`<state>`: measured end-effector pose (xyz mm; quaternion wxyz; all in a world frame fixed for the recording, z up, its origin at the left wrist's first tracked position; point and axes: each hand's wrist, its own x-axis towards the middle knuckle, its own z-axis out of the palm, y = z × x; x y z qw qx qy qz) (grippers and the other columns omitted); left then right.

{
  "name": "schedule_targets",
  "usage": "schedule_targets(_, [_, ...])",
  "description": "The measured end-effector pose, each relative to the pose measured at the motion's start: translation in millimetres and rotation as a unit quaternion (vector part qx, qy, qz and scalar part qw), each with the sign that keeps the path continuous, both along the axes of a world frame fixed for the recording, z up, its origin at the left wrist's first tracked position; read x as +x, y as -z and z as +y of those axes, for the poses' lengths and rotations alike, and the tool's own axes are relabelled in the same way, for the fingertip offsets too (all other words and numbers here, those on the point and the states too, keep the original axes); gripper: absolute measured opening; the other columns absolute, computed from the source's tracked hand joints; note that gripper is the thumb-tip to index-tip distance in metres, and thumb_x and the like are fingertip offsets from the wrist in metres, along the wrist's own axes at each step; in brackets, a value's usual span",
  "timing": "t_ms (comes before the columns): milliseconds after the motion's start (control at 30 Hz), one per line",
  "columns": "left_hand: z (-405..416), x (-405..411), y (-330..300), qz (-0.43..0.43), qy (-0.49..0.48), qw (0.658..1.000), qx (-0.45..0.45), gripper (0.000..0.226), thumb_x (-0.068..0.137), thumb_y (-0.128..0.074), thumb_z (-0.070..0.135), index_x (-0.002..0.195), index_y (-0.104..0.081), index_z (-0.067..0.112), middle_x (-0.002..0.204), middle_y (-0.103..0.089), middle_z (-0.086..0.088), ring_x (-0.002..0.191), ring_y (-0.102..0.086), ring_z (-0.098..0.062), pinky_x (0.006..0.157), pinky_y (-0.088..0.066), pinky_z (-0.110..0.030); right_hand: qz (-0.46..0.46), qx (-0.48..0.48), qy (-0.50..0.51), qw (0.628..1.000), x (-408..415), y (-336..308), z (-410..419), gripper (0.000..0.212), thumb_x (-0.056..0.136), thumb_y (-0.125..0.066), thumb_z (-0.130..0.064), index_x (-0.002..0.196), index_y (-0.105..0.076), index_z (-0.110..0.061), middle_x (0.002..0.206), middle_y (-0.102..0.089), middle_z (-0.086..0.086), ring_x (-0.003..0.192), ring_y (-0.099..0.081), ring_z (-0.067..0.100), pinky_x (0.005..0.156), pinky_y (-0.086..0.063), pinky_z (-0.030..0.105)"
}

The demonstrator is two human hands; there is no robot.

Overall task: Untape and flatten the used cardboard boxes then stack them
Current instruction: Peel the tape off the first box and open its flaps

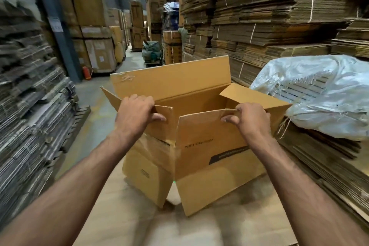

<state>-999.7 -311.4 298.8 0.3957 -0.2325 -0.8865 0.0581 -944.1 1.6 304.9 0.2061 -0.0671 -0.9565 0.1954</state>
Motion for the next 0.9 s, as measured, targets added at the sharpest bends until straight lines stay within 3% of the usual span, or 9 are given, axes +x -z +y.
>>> schedule_targets(133, [-3, -19, 13, -0.085, 0.138, 0.978, -0.133, 0.071, 0.065, -0.031, 0.085, 0.066, -0.051, 0.017, 0.065, -0.06, -0.002, 0.06, -0.059, -0.026, 0.052, -0.04, -0.028, -0.119, 0.053, -0.107, 0.986, -13, 4, -27, 0.041, 0.067, -0.081, -0.058, 0.065, -0.06, -0.023, 0.076, -0.061, -0.004, 0.085, -0.057, 0.023, 0.088, -0.047, 0.047])
schedule_targets(233, [-21, -31, 43, -0.228, 0.087, 0.955, -0.166, 0.081, 0.067, -0.035, 0.086, 0.091, -0.059, 0.013, 0.091, -0.065, -0.005, 0.088, -0.061, -0.027, 0.071, -0.045, -0.034, -0.185, 0.099, -0.132, 0.969, -27, 42, -44, 0.039, 0.071, -0.079, -0.057, 0.073, -0.064, -0.022, 0.08, -0.064, -0.003, 0.084, -0.06, 0.021, 0.079, -0.051, 0.041])
schedule_targets(300, [-34, -33, 66, -0.296, 0.056, 0.93, -0.209, 0.069, 0.075, -0.052, 0.075, 0.104, -0.058, 0.013, 0.105, -0.064, -0.006, 0.102, -0.058, -0.028, 0.082, -0.042, -0.036, -0.222, 0.152, -0.155, 0.95, -32, 66, -47, 0.04, 0.076, -0.077, -0.054, 0.097, -0.07, -0.021, 0.099, -0.068, 0.001, 0.098, -0.062, 0.021, 0.083, -0.053, 0.039])
schedule_targets(400, [-44, -29, 77, -0.265, 0.101, 0.937, -0.203, 0.062, 0.081, -0.054, 0.071, 0.103, -0.056, 0.013, 0.105, -0.064, -0.006, 0.101, -0.057, -0.027, 0.087, -0.041, -0.037, -0.191, 0.159, -0.184, 0.951, -33, 75, -39, 0.05, 0.083, -0.074, -0.047, 0.124, -0.066, -0.021, 0.124, -0.062, 0.001, 0.117, -0.056, 0.02, 0.098, -0.046, 0.034])
schedule_targets(533, [-39, -29, 77, -0.235, 0.12, 0.945, -0.192, 0.057, 0.084, -0.047, 0.074, 0.097, -0.052, 0.018, 0.101, -0.065, -0.004, 0.097, -0.06, -0.027, 0.082, -0.043, -0.036, -0.196, 0.122, -0.128, 0.965, -32, 75, -40, 0.034, 0.083, -0.069, -0.055, 0.085, -0.068, -0.021, 0.088, -0.065, -0.003, 0.087, -0.059, 0.019, 0.074, -0.05, 0.037])
schedule_targets(600, [-35, -27, 73, -0.173, 0.132, 0.964, -0.156, 0.056, 0.084, -0.044, 0.074, 0.093, -0.052, 0.02, 0.098, -0.067, -0.003, 0.095, -0.061, -0.026, 0.078, -0.042, -0.035, -0.146, 0.099, -0.101, 0.979, -25, 70, -43, 0.036, 0.082, -0.071, -0.053, 0.073, -0.063, -0.019, 0.075, -0.06, -0.003, 0.077, -0.056, 0.019, 0.065, -0.046, 0.036])
schedule_targets(700, [-39, -27, 65, -0.133, 0.101, 0.98, -0.109, 0.054, 0.084, -0.039, 0.075, 0.094, -0.051, 0.023, 0.101, -0.066, 0.0, 0.098, -0.06, -0.023, 0.082, -0.039, -0.034, -0.046, 0.088, -0.073, 0.992, -11, 61, -44, 0.038, 0.081, -0.073, -0.048, 0.072, -0.064, -0.012, 0.076, -0.061, 0.002, 0.076, -0.055, 0.019, 0.067, -0.045, 0.035])
schedule_targets(800, [-34, -27, 79, -0.198, 0.07, 0.964, -0.161, 0.057, 0.083, -0.041, 0.077, 0.101, -0.052, 0.024, 0.111, -0.064, 0.002, 0.104, -0.056, -0.02, 0.089, -0.039, -0.035, -0.117, 0.128, -0.06, 0.983, -5, 74, -56, 0.041, 0.081, -0.07, -0.052, 0.082, -0.068, -0.012, 0.086, -0.066, 0.002, 0.088, -0.056, 0.019, 0.074, -0.048, 0.035])
schedule_targets(900, [-33, -34, 78, -0.208, 0.098, 0.961, -0.154, 0.064, 0.078, -0.041, 0.079, 0.101, -0.054, 0.021, 0.108, -0.065, 0.001, 0.101, -0.057, -0.022, 0.089, -0.04, -0.035, -0.115, 0.122, -0.06, 0.984, -4, 77, -57, 0.043, 0.083, -0.069, -0.052, 0.091, -0.071, -0.01, 0.092, -0.066, 0.003, 0.092, -0.056, 0.02, 0.08, -0.047, 0.036])
